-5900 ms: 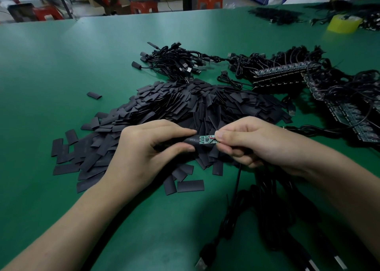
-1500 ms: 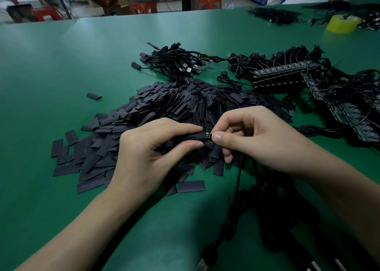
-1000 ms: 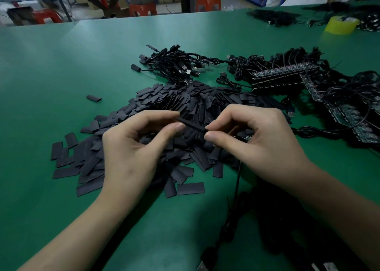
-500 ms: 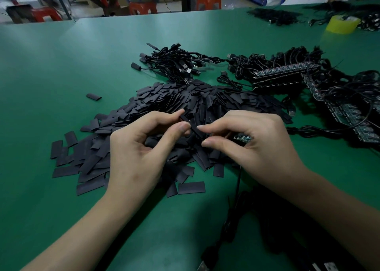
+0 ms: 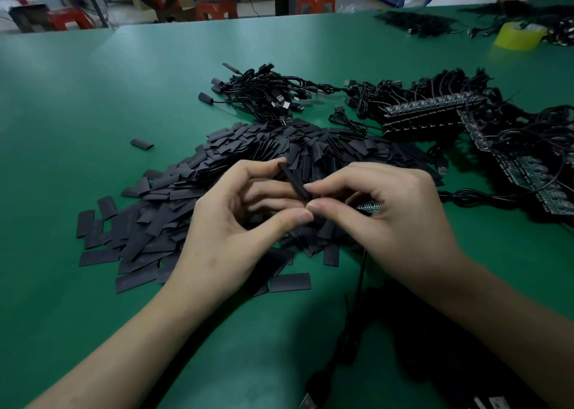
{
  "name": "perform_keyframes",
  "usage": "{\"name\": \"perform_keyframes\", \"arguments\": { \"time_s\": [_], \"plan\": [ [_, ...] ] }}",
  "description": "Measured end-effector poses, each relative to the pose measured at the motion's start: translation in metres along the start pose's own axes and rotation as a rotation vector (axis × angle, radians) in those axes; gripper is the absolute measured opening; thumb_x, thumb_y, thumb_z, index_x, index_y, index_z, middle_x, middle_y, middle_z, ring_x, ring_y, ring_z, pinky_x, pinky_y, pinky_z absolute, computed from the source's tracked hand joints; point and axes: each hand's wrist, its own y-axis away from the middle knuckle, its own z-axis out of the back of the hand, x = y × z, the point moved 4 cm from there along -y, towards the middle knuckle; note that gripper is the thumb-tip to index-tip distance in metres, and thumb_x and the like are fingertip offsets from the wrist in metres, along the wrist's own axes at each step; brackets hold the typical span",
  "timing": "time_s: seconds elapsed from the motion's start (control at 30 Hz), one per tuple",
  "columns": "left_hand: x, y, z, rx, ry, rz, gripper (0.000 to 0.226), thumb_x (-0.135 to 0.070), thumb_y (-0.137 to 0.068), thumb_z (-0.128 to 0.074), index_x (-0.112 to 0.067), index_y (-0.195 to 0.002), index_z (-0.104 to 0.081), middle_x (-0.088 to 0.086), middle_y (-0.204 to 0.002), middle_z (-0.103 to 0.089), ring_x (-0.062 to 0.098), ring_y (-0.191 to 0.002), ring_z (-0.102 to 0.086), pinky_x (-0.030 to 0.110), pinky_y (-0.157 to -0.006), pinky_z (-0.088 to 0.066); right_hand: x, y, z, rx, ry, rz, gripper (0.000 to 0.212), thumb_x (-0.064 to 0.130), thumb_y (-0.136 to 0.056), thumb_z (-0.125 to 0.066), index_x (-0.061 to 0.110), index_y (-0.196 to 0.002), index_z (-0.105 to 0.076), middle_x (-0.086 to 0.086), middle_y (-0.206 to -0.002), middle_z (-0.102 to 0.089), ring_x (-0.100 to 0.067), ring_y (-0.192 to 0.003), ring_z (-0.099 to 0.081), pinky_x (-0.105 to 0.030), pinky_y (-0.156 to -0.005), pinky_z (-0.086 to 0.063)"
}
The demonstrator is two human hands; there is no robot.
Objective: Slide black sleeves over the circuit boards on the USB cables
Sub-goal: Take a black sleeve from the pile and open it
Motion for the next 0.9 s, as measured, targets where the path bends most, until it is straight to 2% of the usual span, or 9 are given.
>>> {"name": "perform_keyframes", "arguments": {
  "time_s": [0.07,0.2,0.37,0.53,0.63,0.9],
  "plan": [
    [0.002,-0.001,0.001,-0.009,-0.026,0.017,0.044,-0.023,-0.081,-0.086,-0.016,-0.116,-0.060,0.007,-0.103,-0.078,0.025,-0.093,-0.077,0.027,-0.087,-0.058,-0.002,0.000,-0.001,0.050,-0.048,-0.070,0.015,0.017,-0.089,-0.079,0.018,-0.103,-0.080,0.018,-0.092,-0.072,0.001,-0.085,-0.068,-0.014,-0.073,-0.052],
    [0.003,-0.002,0.003,-0.031,-0.089,0.016,0.045,-0.025,-0.079,-0.082,-0.010,-0.117,-0.062,0.003,-0.104,-0.079,0.021,-0.092,-0.077,0.026,-0.086,-0.058,-0.002,0.001,-0.005,0.144,-0.068,-0.135,0.018,0.012,-0.092,-0.073,0.019,-0.108,-0.079,0.018,-0.097,-0.074,0.003,-0.090,-0.068,-0.012,-0.076,-0.051],
    [-0.003,-0.001,0.004,-0.032,-0.193,-0.018,0.047,-0.027,-0.081,-0.085,-0.015,-0.122,-0.067,-0.001,-0.102,-0.079,0.016,-0.090,-0.077,0.022,-0.086,-0.057,-0.002,-0.002,0.001,0.157,-0.152,-0.214,0.015,0.014,-0.093,-0.074,0.025,-0.102,-0.080,0.016,-0.088,-0.076,-0.004,-0.083,-0.072,-0.025,-0.074,-0.057],
    [-0.007,0.001,0.002,-0.014,-0.234,-0.053,0.042,-0.028,-0.081,-0.082,-0.020,-0.120,-0.069,-0.005,-0.101,-0.079,0.015,-0.091,-0.077,0.022,-0.085,-0.058,0.001,-0.007,0.008,0.146,0.007,-0.049,0.011,0.025,-0.089,-0.077,0.022,-0.099,-0.080,0.015,-0.090,-0.073,-0.003,-0.084,-0.070,-0.031,-0.075,-0.057],
    [-0.005,0.000,0.004,-0.022,-0.235,-0.035,0.039,-0.030,-0.080,-0.083,-0.019,-0.115,-0.071,-0.001,-0.100,-0.079,0.018,-0.091,-0.077,0.027,-0.085,-0.059,0.003,-0.007,0.008,0.127,0.066,0.051,0.010,0.023,-0.091,-0.076,0.019,-0.099,-0.080,0.012,-0.089,-0.072,-0.004,-0.084,-0.068,-0.033,-0.074,-0.056],
    [-0.007,0.001,0.003,-0.010,-0.286,-0.049,0.035,-0.022,-0.078,-0.085,-0.010,-0.107,-0.071,-0.003,-0.095,-0.079,0.013,-0.087,-0.077,0.020,-0.082,-0.057,0.008,-0.003,0.006,0.115,0.151,0.161,0.005,0.016,-0.089,-0.072,0.016,-0.090,-0.077,0.006,-0.079,-0.068,-0.012,-0.071,-0.064,-0.038,-0.063,-0.053]
  ]
}}
